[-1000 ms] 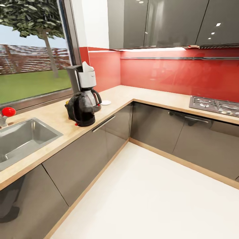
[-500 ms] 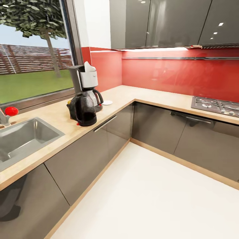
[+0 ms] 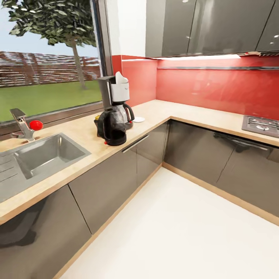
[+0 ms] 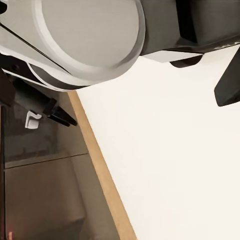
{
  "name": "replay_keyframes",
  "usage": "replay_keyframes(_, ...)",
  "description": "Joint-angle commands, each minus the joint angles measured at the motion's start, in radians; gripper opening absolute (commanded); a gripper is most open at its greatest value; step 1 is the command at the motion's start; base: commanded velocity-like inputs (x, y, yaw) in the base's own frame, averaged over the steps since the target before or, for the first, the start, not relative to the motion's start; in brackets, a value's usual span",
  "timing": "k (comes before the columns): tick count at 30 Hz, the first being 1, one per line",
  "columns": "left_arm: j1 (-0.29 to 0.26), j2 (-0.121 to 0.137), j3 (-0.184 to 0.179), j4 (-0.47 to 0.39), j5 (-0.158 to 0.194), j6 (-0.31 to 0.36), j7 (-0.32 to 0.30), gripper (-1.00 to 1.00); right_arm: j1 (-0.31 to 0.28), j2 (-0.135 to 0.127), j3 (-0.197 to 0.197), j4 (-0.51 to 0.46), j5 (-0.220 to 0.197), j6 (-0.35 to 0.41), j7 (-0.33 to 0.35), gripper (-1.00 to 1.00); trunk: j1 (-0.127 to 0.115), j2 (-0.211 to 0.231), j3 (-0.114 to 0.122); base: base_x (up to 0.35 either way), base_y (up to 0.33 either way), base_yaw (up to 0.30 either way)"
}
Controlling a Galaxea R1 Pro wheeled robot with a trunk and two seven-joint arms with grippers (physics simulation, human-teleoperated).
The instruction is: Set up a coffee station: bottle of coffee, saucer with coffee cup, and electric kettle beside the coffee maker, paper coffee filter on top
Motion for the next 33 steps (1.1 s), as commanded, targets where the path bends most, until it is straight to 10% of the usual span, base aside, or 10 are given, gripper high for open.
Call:
replay_keyframes(1,-0.001,0.0,-0.002,0.001,0.002,-0.01,-0.001,1.0,0.0,0.001,-0.008,0.0,0.008,-0.003,0.008,1.0,0.0,0.0,-0.001,0.0,0.0,0.269)
replay_keyframes(33,-0.001,0.0,-0.001,0.001,0.002,-0.01,-0.001,1.0,0.0,0.001,-0.008,0.0,0.008,-0.003,0.008,1.0,0.0,0.0,-0.001,0.0,0.0,0.271)
